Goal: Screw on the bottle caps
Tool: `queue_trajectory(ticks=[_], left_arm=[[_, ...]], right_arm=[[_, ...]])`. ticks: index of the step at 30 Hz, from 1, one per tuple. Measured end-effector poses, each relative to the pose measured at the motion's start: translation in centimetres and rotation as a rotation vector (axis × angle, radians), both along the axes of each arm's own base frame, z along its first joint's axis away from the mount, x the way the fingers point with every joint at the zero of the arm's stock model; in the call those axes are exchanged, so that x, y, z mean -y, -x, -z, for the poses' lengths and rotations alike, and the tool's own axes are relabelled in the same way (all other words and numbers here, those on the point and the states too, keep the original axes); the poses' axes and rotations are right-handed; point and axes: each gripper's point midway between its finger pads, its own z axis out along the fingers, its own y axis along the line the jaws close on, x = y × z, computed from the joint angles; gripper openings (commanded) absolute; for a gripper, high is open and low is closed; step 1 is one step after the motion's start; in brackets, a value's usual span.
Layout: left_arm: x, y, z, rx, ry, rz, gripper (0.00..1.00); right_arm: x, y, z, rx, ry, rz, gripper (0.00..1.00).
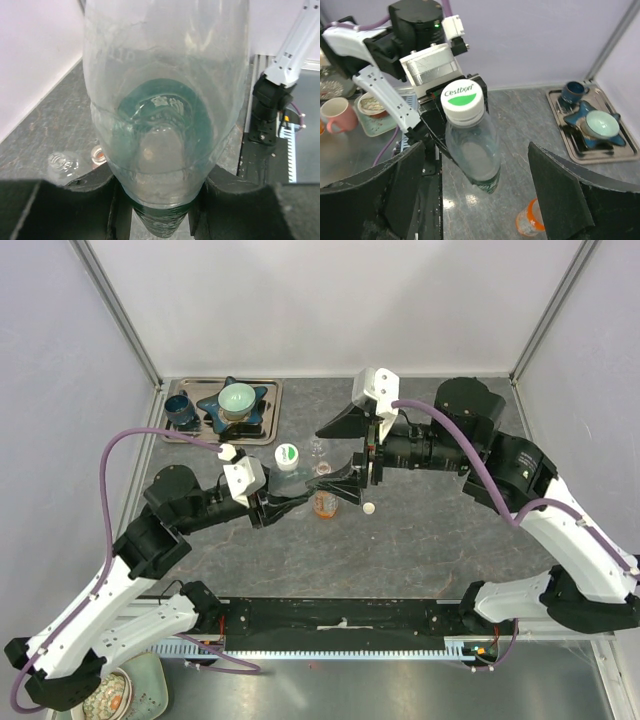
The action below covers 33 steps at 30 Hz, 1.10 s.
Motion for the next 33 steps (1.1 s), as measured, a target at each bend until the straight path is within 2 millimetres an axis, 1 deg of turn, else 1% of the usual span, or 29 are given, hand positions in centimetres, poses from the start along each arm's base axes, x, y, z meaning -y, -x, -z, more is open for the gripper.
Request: queue_trajectory(ticks=[2,7,9,13,18,23,26,27,29,30,33], left_arm=[[0.4,0.8,0.1,-0.006,-0.002,0.054,0.02],[1.2,3.4,0.5,-0.027,-0.009,0.209,0.02],[1.3,4.6,0.6,-0.037,-0.013,0.272,0.02],[1.6,5.8,0.8,-0.047,-0.015,0.349,0.02],[1.8,6.3,1.0,-0.058,-0.021,0.389,0.02],[2.1,6.1,1.4,-0.072,-0.029,0.393,0.02],[2.1,6.1,1.5,-0.076,-0.031,0.393,0.02],[2.1,6.1,1.5,-0.076,-0.031,0.392,0.02],[2.1,6.0,1.5,-0.077,-0.031,0.392,0.02],[2.1,6.0,1.4,-0.079,-0.030,0.391,0.02],[2.1,6.0,1.5,-0.083,-0.030,0.390,0.02]], right_arm=[[-0.1,0.3,-0.1,0.017,0.001,-0.055,0.89],[-0.6,1.7,-1.3,0.069,-0.030,-0.227,0.86],[-0.7,2.3,-1.7,0.084,-0.045,-0.286,0.83],[-1.1,3.3,-2.3,0.098,-0.076,-0.386,0.79],[-2.2,3.7,-1.9,0.060,-0.084,-0.480,0.73],[-3.1,3.8,-1.1,0.014,-0.075,-0.542,0.67],[-3.2,4.1,-1.1,0.005,-0.076,-0.567,0.59],[-3.1,4.2,-1.1,0.004,-0.078,-0.574,0.53],[-3.1,4.4,-1.3,0.009,-0.084,-0.589,0.47],[-3.0,4.6,-1.4,0.007,-0.084,-0.596,0.42],[-2.9,4.8,-1.4,-0.002,-0.084,-0.608,0.38]])
